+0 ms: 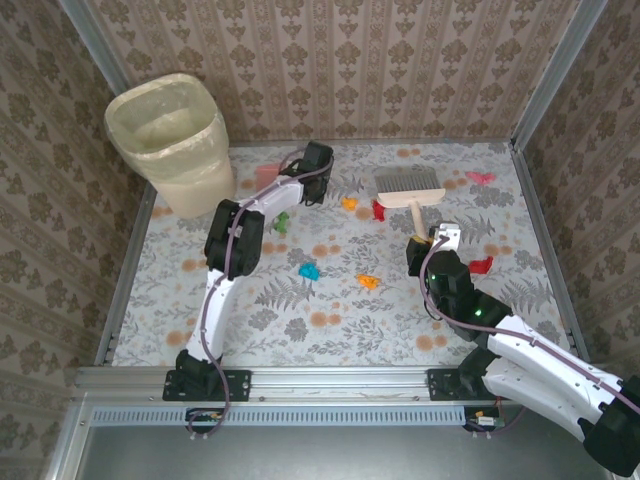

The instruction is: Sweep away the paper scraps from the table

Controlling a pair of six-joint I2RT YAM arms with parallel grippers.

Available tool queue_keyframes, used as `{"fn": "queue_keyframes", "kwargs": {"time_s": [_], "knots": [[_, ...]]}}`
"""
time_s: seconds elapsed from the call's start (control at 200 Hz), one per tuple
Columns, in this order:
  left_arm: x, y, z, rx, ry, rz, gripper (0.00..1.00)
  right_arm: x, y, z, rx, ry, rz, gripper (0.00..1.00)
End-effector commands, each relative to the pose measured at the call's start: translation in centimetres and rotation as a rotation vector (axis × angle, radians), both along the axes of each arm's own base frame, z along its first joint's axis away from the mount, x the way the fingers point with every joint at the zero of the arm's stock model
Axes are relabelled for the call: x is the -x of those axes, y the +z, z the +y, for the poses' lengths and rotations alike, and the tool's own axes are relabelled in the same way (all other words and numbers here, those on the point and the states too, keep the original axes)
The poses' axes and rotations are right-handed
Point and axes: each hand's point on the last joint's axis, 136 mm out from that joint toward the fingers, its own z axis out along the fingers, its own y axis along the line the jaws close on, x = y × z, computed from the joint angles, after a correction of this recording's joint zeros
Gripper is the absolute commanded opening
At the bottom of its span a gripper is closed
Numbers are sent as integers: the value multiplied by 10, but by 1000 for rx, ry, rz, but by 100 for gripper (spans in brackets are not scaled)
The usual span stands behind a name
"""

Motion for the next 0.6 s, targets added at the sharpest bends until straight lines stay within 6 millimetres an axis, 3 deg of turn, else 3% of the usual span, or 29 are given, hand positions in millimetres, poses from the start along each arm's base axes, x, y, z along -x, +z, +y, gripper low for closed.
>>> {"fn": "queue_keyframes", "kwargs": {"time_s": [0.0, 0.35, 0.595], "knots": [[-2, 3, 13, -26, 80, 10, 91, -1, 8, -2, -5, -12, -43, 0], [-9, -6, 23, -99, 151, 64, 88, -1, 7, -1, -4, -9, -40, 0], [-10, -14, 28, -107, 174, 103, 73, -1, 7, -1, -5, -6, -41, 0]]}}
